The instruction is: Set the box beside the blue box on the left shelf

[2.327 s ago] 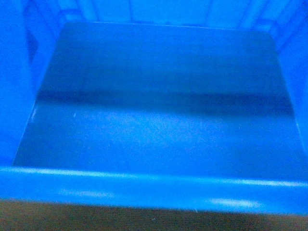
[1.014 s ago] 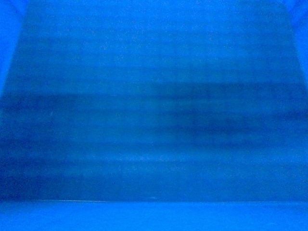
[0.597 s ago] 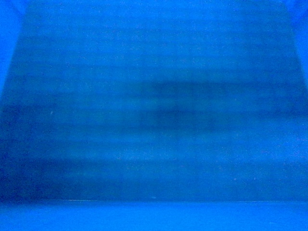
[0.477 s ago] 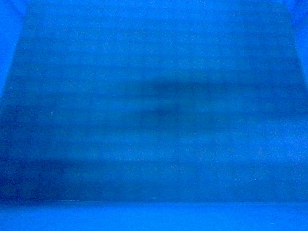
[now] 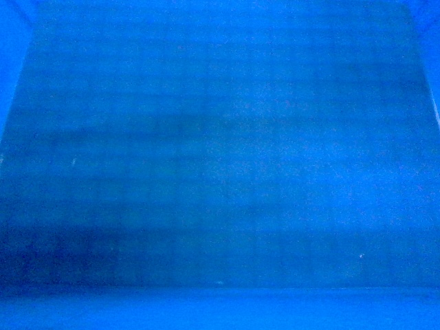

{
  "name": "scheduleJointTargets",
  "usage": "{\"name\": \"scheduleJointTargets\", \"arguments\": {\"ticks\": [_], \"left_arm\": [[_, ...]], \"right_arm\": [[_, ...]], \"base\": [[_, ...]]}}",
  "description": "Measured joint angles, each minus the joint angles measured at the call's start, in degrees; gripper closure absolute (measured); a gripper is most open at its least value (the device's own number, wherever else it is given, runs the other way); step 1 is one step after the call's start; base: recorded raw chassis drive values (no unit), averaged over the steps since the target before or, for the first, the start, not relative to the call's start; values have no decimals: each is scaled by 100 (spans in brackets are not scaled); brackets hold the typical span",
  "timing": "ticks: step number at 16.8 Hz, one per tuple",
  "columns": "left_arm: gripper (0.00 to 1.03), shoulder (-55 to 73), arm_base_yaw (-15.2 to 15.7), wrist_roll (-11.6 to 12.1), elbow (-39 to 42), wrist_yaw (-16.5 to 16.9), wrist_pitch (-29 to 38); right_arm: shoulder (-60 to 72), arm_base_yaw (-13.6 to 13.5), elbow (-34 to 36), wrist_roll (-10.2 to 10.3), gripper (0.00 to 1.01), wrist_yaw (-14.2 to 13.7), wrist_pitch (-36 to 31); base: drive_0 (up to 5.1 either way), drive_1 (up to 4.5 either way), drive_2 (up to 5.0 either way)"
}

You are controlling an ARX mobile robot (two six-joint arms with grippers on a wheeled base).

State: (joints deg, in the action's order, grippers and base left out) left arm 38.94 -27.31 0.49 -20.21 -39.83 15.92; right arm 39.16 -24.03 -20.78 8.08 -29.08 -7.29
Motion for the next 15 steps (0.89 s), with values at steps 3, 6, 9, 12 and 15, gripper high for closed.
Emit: {"name": "scheduleJointTargets", "arguments": {"ticks": [3,6,9,12,15], "left_arm": [[83,0,0,0,0,0,0],[83,0,0,0,-2,0,0],[83,0,0,-2,-2,2,0],[83,0,0,-2,-2,2,-2],[83,0,0,-2,0,0,0]], "right_arm": [[0,0,0,-2,83,0,0],[0,0,0,-2,83,0,2],[0,0,0,-2,83,-2,2],[0,0,0,-2,83,0,2],[0,0,0,-2,83,0,0]], "base": [[-160,-160,-160],[-154,-154,-154],[-166,-166,-166],[-158,-158,-158],[-157,-157,-157]]}}
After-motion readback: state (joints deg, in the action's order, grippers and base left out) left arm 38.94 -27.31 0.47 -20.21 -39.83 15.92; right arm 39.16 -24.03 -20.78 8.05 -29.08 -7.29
